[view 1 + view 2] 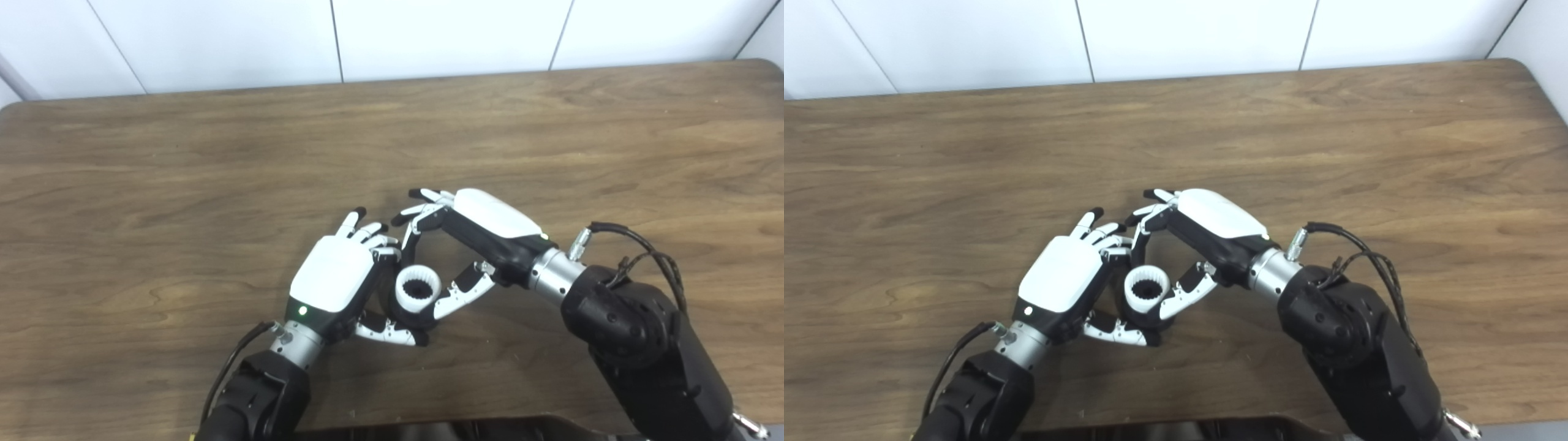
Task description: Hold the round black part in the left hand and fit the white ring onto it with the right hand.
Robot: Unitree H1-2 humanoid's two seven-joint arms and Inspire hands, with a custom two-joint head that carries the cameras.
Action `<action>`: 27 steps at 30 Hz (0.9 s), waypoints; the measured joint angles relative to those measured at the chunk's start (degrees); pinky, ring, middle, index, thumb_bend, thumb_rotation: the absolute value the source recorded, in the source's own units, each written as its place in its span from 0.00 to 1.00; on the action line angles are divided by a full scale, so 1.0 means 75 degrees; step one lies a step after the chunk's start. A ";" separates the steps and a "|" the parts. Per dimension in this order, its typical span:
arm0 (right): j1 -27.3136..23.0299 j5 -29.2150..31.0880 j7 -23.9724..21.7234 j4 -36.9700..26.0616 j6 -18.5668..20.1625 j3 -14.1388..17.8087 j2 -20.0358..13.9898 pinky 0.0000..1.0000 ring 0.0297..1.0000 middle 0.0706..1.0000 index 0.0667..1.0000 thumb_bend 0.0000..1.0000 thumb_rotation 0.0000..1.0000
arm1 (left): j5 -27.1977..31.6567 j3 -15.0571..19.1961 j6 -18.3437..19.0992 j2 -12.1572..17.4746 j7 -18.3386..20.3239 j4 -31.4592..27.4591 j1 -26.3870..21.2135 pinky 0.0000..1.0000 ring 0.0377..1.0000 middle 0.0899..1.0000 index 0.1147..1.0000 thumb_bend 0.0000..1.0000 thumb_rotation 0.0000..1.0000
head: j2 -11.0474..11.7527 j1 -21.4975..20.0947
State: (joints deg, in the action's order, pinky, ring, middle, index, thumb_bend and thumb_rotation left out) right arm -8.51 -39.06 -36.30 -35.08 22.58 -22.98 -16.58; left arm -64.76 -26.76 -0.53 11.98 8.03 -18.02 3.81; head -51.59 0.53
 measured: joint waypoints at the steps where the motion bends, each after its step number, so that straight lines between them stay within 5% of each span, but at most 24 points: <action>1: 0.0000 0.0000 0.0005 0.0006 -0.0003 0.0000 0.0000 1.00 0.98 0.81 0.45 0.52 0.13 | 0.0000 0.0000 0.0000 0.0000 -0.0001 0.0000 0.0001 1.00 0.87 0.73 0.42 0.52 0.06 | 0.0000 0.0000; 27: 0.0130 -0.0087 0.0190 0.0206 -0.0104 -0.0057 0.0001 1.00 0.98 0.81 0.45 0.52 0.13 | 0.0004 0.0005 -0.0004 -0.0002 -0.0025 -0.0010 0.0039 1.00 0.87 0.73 0.42 0.52 0.06 | 0.0023 -0.0035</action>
State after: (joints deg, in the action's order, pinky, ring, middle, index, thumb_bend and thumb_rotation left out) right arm -7.54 -39.71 -34.87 -33.54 21.79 -23.41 -16.57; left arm -64.73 -26.73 -0.56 11.96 7.85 -18.10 4.10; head -51.42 0.26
